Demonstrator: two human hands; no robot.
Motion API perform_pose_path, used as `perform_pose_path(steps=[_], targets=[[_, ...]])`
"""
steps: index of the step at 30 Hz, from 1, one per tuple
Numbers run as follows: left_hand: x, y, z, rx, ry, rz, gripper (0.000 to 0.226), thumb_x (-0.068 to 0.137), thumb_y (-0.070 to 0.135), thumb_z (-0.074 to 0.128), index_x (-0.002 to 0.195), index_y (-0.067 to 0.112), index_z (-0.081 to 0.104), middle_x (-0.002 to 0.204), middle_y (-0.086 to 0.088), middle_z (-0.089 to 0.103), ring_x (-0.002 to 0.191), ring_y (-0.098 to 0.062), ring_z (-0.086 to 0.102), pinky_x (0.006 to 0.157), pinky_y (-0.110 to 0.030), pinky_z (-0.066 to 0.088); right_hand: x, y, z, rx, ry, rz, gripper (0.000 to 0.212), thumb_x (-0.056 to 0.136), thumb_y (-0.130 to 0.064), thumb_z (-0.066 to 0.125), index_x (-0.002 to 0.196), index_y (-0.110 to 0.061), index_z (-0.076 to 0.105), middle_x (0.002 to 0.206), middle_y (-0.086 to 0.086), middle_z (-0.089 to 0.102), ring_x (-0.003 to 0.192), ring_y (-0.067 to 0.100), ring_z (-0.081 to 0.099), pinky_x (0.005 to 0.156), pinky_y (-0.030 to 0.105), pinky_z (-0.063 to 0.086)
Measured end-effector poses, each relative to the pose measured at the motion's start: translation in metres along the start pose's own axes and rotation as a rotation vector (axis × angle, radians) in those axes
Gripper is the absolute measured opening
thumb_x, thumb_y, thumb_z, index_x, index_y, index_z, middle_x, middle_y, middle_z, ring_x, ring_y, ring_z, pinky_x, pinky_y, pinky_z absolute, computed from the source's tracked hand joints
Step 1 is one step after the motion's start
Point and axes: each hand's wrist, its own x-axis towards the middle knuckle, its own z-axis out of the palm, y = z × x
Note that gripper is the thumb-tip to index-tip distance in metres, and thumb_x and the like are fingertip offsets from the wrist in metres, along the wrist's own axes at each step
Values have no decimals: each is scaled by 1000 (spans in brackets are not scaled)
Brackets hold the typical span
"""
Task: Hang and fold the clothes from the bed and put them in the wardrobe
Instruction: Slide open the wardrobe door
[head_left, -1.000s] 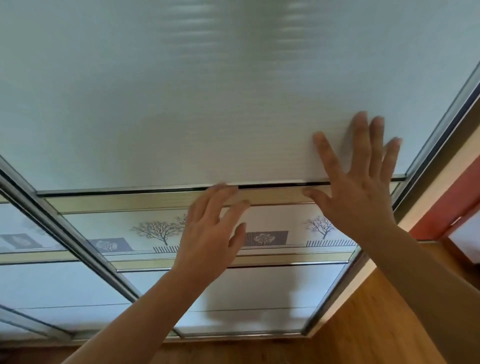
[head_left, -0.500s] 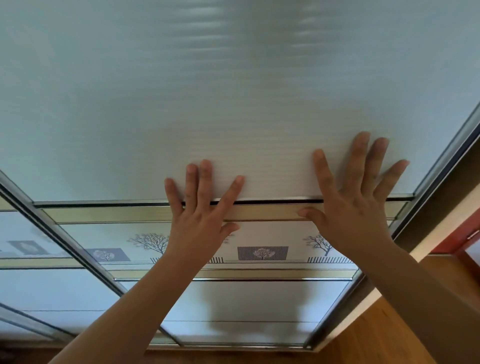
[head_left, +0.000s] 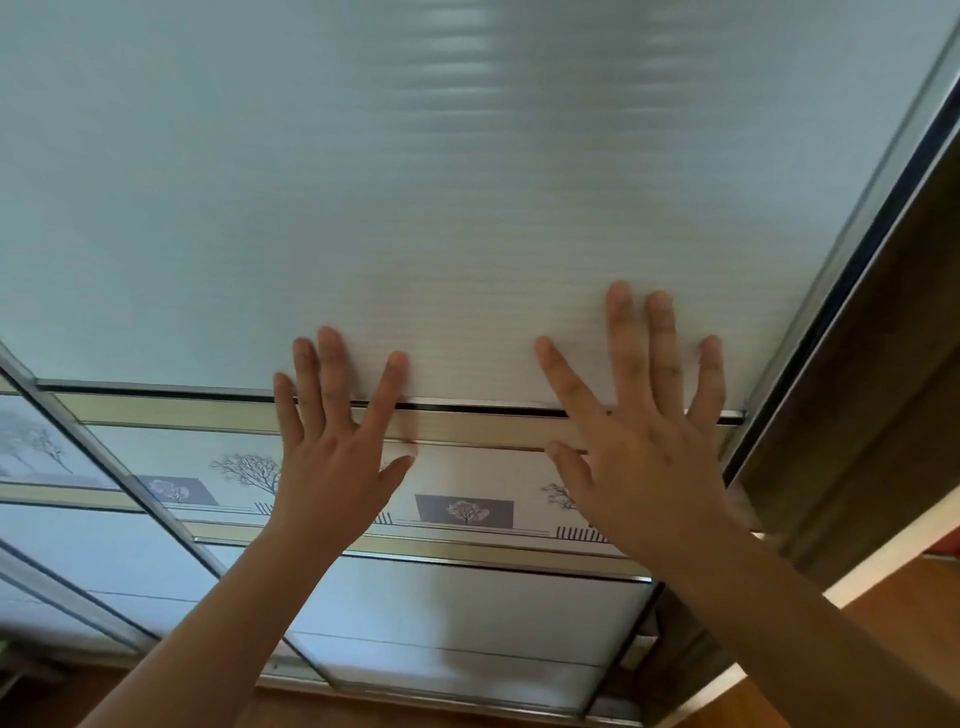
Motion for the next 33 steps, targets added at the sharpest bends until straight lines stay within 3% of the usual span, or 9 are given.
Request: perform_pose_path(steps=[3, 6, 8, 10, 14, 16, 19, 28, 33], targets=[[-11, -4, -12, -99, -48, -108, 127, 68, 38, 90, 161, 17, 5, 160, -31, -18, 149, -50, -16, 117, -68, 16, 3, -1, -27, 249, 262, 13, 45, 93, -28, 65, 135, -14, 62, 151, 23, 41, 140, 37, 37, 108, 52, 36], [-15, 1, -25, -286, -73, -235, 122, 77, 31, 84, 161, 22, -3, 162, -17, -28, 151, -39, -20, 115, -65, 25, 11, 9, -49, 386, 439, 199, 55, 92, -31, 70, 140, -14, 49, 134, 26, 44, 121, 34, 42, 101, 37, 40], [-12, 8, -33, -373, -73, -252, 116, 81, 31, 81, 160, 34, -4, 162, -10, -32, 152, -32, -22, 113, -65, 30, 21, 14, -56, 548, 358, 363, 73, 92, -39, 70, 150, -19, 31, 140, 22, 38, 122, 28, 44, 103, 26, 37], [-9, 18, -38, -398, -71, -196, 111, 82, 33, 79, 159, 41, -1, 162, -7, -32, 151, -32, -23, 112, -65, 31, 33, 17, -51, 678, 191, 411, 75, 94, -47, 64, 154, -25, 26, 145, 6, 41, 124, 13, 46, 99, 29, 39], [-6, 33, -37, -452, -104, -214, 114, 80, 39, 80, 158, 43, -3, 159, -7, -38, 149, -34, -29, 109, -69, 33, 53, 14, -26, 803, -15, 374, 54, 98, -54, 45, 145, -31, 35, 107, -11, 66, 95, 19, 68, 87, 40, 53], [-6, 34, -35, -465, -109, -253, 119, 79, 44, 80, 158, 37, -10, 158, -7, -40, 148, -34, -30, 110, -70, 30, 61, 8, -15, 884, -69, 312, 48, 93, -63, 39, 132, -35, 41, 97, -10, 66, 80, 17, 66, 79, 45, 56], [-5, 31, -32, -485, -106, -329, 125, 79, 50, 78, 156, 34, -19, 156, -4, -43, 148, -30, -31, 114, -68, 26, 75, -5, -7, 945, -146, 249, 48, 89, -70, 35, 124, -38, 41, 85, -17, 59, 73, 9, 59, 72, 35, 50], [4, 25, -26, -419, -6, -326, 123, 77, 86, 45, 159, 13, -9, 161, -20, -28, 151, -38, -19, 118, -65, 19, 107, -63, 9, 950, -182, 131, 54, 87, -67, 35, 124, -29, 42, 84, -13, 59, 66, 0, 58, 60, 13, 42], [5, -2, -16, -367, -12, -392, 135, 73, 86, 54, 157, 6, -15, 159, -23, -32, 149, -41, -25, 120, -63, 12, 124, -90, 23, 925, -207, 52, 56, 88, -72, 34, 126, -31, 40, 85, -11, 63, 68, 5, 64, 63, 28, 58]])
